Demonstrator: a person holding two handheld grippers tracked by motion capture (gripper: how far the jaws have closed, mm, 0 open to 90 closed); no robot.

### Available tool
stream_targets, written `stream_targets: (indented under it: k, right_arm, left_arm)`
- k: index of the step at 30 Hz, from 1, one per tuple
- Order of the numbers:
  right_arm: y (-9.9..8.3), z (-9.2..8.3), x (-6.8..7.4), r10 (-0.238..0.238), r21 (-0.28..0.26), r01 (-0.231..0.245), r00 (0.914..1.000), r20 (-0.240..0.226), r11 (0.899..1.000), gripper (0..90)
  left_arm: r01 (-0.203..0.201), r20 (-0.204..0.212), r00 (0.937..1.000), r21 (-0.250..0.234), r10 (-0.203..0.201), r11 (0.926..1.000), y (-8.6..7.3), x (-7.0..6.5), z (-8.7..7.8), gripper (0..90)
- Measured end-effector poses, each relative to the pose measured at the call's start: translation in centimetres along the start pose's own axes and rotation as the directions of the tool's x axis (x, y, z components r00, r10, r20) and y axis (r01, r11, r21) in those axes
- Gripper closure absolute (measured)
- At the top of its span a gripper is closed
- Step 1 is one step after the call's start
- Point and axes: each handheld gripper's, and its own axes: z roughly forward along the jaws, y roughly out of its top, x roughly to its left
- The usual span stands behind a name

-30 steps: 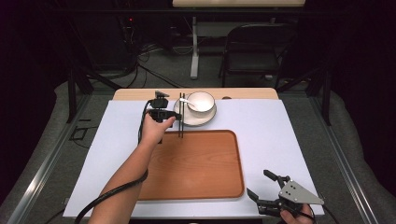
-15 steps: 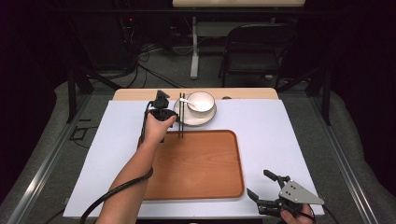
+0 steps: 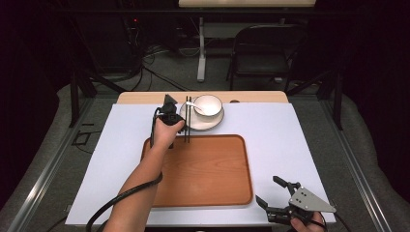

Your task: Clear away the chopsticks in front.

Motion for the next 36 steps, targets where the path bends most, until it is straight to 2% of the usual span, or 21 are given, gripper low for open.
stream_targets:
  k: [6,8,11,17,21,27,29,30,36]
  right_arm:
    - [0.0,0.0,0.0,-0.001,-0.002,0.001,1.0000,-0.001,1.000,14.2]
    - [0.0,0.0,0.0,-0.001,-0.003,0.001,1.0000,0.000,1.000,14.2]
    - [0.0,0.0,0.0,-0.002,-0.002,0.002,1.0000,-0.001,1.000,14.2]
    - [0.0,0.0,0.0,0.000,-0.004,0.000,1.0000,-0.001,1.000,14.2]
    - [0.0,-0.1,0.0,0.000,-0.003,0.000,1.0000,-0.001,1.000,14.2]
    - [0.0,0.0,0.0,-0.001,-0.001,0.001,1.0000,0.000,1.000,14.2]
    - [0.0,0.0,0.0,-0.002,-0.001,0.002,1.0000,0.000,1.000,14.2]
    - [0.0,0.0,0.0,-0.002,-0.001,0.002,1.0000,0.000,1.000,14.2]
    - [0.0,0.0,0.0,-0.002,0.002,0.002,1.0000,0.001,1.000,14.2]
  left_arm:
    - [0.008,-0.016,0.9998,0.028,-0.008,0.9996,0.2,0.0,0.5,78.1]
    - [0.028,-0.024,0.9993,0.030,-0.028,0.9991,0.2,-0.1,0.6,80.1]
    - [0.033,-0.032,0.9990,0.052,-0.031,0.9981,0.4,-0.1,0.5,84.0]
    - [0.056,-0.048,0.9974,0.032,-0.055,0.9979,0.5,0.3,0.1,86.1]
    - [0.070,-0.027,0.9972,0.024,-0.069,0.9973,0.4,1.1,-0.7,86.3]
    - [0.056,0.008,0.9984,0.003,-0.056,0.9984,-0.3,2.3,-2.5,86.2]
    - [0.056,0.025,0.9981,0.004,-0.056,0.9984,-0.8,2.5,-3.2,86.2]
    - [0.039,0.025,0.9989,0.001,-0.039,0.9992,-1.1,2.8,-3.7,86.3]
    - [0.028,0.046,0.9986,0.001,-0.028,0.9996,-2.9,3.9,-5.7,86.2]
